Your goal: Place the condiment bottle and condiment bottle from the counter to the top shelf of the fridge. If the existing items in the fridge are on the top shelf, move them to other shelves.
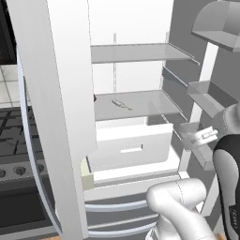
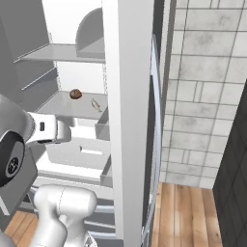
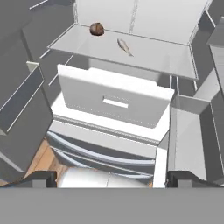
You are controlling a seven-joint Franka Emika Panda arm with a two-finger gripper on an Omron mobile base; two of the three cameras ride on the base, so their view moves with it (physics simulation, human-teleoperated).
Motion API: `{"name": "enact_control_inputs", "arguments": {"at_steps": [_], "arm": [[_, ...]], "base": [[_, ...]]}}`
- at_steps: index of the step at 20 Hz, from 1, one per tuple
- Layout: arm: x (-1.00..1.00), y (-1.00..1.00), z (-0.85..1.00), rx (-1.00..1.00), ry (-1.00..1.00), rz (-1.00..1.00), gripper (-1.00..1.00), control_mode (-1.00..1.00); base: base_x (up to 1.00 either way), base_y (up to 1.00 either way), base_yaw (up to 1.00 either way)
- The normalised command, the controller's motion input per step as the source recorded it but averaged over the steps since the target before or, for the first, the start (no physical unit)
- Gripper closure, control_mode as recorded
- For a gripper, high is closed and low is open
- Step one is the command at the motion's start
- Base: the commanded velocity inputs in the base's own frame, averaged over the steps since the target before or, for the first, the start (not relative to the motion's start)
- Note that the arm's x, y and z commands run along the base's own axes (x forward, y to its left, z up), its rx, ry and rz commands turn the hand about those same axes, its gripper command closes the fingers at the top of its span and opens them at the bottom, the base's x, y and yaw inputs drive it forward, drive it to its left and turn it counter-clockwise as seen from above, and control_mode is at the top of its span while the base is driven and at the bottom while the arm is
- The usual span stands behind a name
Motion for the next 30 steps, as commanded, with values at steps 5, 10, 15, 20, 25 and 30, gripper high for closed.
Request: {"name": "enact_control_inputs", "arguments": {"at_steps": [5, 10, 15, 20, 25, 30], "arm": [[-0.07, -0.01, 0.12, 0.00, -0.13, -0.09, -1.00, -1.00], [0.02, 0.14, 0.07, -0.02, -0.03, -0.09, -1.00, -1.00], [0.08, 0.01, 0.26, 0.00, 0.11, -0.04, -1.00, -1.00], [0.00, 0.00, 0.02, 0.00, 0.06, 0.00, -1.00, -1.00], [-0.26, 0.01, -0.03, 0.00, 0.04, 0.00, -1.00, 1.00], [0.00, 0.00, 0.00, 0.00, 0.00, 0.00, -1.00, 1.00]], "base": [[0.00, 0.00, 0.00], [0.00, 0.00, 0.00], [0.00, 0.00, 0.00], [0.00, 0.00, 0.00], [-0.11, 0.02, 0.00], [-0.51, 0.21, 0.01]]}}
